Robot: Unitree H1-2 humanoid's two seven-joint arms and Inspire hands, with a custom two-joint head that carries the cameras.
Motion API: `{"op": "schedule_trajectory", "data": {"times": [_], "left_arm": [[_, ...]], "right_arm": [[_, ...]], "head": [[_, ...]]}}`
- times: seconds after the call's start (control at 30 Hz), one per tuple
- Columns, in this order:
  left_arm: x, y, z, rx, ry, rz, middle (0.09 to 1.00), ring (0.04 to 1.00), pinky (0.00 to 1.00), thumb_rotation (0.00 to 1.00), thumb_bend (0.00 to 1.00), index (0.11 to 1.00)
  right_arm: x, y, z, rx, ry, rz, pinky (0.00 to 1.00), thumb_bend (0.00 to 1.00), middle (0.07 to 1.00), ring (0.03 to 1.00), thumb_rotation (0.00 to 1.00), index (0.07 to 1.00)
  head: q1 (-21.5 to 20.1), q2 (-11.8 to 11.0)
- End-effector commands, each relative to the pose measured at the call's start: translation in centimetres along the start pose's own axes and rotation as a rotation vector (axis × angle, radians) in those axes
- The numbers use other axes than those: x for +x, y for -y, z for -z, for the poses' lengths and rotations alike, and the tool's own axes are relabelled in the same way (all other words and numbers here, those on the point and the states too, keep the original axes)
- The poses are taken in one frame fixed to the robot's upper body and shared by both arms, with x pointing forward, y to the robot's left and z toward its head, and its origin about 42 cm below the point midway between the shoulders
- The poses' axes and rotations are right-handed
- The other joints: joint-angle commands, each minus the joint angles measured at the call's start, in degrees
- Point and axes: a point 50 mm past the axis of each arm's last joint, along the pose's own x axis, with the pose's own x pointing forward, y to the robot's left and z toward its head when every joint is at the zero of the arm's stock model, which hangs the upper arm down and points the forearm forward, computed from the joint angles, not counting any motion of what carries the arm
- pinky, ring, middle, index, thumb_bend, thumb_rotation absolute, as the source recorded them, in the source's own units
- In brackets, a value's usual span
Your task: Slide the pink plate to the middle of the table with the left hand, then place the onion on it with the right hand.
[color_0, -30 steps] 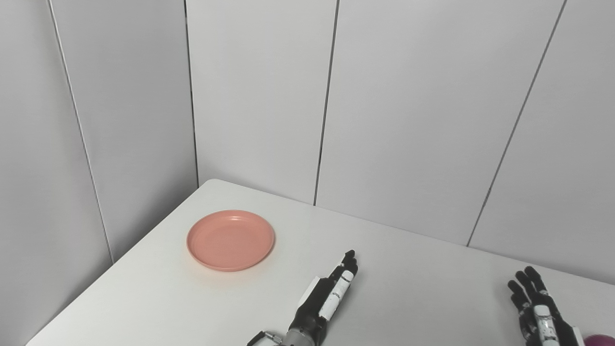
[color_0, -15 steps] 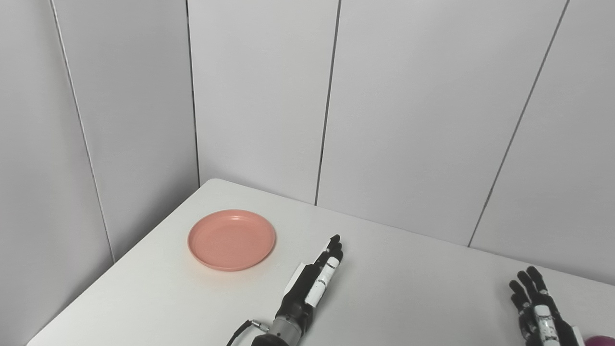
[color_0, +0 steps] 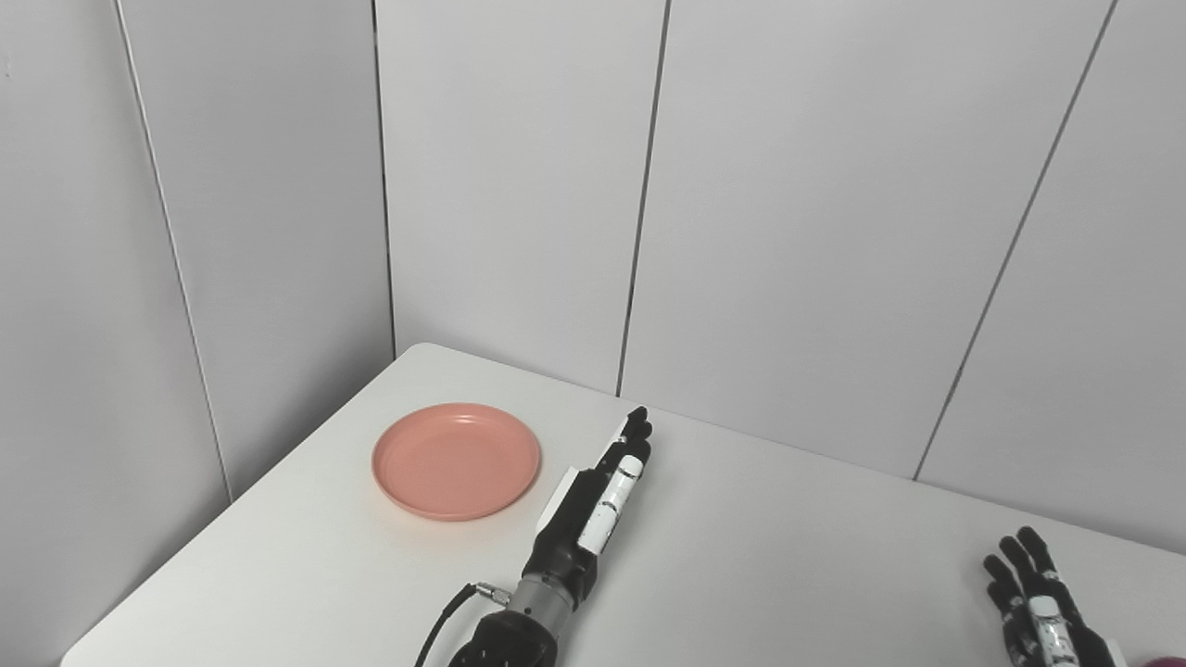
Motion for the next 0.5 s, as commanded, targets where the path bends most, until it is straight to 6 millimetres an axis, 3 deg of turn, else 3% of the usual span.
{"op": "schedule_trajectory", "data": {"times": [0.0,0.23,0.33,0.47], "left_arm": [[1.8,-0.6,-3.0,0.01,0.111,0.003,1.0,1.0,1.0,1.0,0.51,1.0],[2.3,-3.3,-4.2,0.116,0.147,-0.051,0.99,0.991,1.0,1.0,0.55,0.982],[2.5,-4.6,-4.8,0.152,0.15,-0.061,0.981,0.99,1.0,1.0,0.56,0.967],[2.8,-5.7,-5.2,0.17,0.147,-0.072,0.978,0.987,1.0,1.0,0.56,0.956]], "right_arm": [[-3.8,1.6,3.6,0.016,-0.148,0.035,1.0,0.59,0.978,0.983,0.76,0.991],[-3.9,1.7,3.4,0.016,-0.158,0.04,1.0,0.56,0.977,0.979,0.8,0.99],[-3.9,1.7,3.1,0.03,-0.168,0.048,1.0,0.64,0.988,0.997,0.77,0.975],[-4.0,1.8,2.9,0.044,-0.168,0.057,1.0,0.66,0.993,1.0,0.78,0.967]], "head": [[0.53,0.0],[2.59,0.1],[3.11,0.42],[3.95,0.7]]}}
